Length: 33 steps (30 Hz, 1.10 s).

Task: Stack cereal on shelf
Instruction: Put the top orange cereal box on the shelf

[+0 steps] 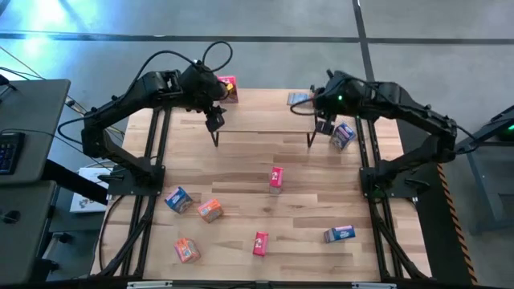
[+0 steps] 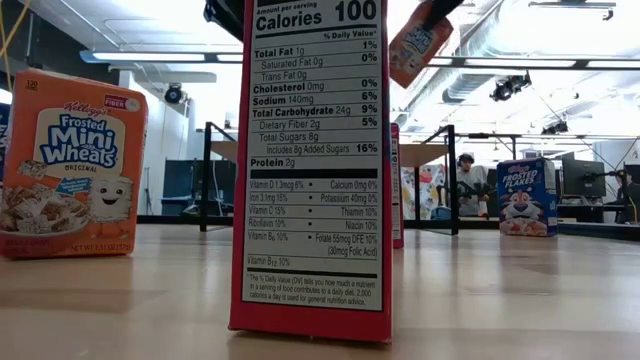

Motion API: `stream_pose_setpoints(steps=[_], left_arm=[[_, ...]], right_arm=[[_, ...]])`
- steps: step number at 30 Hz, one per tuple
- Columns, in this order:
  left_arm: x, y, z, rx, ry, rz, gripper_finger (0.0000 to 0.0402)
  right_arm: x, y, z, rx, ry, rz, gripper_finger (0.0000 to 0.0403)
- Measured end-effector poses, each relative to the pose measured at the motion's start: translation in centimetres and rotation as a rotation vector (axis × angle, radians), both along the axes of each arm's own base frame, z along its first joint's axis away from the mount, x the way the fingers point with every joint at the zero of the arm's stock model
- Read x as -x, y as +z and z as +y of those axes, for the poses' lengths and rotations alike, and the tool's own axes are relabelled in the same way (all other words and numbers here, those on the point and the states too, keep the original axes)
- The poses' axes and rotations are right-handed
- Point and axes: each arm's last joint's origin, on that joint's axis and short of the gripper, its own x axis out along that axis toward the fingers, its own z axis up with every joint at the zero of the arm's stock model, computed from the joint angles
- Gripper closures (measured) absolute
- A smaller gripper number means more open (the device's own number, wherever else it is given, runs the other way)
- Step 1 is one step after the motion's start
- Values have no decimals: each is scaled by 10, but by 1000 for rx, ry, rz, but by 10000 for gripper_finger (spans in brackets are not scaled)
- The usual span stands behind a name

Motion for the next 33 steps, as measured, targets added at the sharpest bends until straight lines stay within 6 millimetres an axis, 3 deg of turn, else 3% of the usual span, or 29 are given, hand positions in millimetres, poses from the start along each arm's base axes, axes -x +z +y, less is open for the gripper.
stream_pose_setpoints(steps=[10, 22, 33], left_arm=[[2, 0, 4, 0, 18, 0, 199], [2, 0, 4, 5, 24, -1, 199], [2, 0, 4, 19, 44, -11, 199]], right_arm=[[2, 14, -37, 170, -27, -66, 274], [19, 28, -83, 332, -115, -84, 274], [5, 1, -123, 279, -75, 38, 274]])
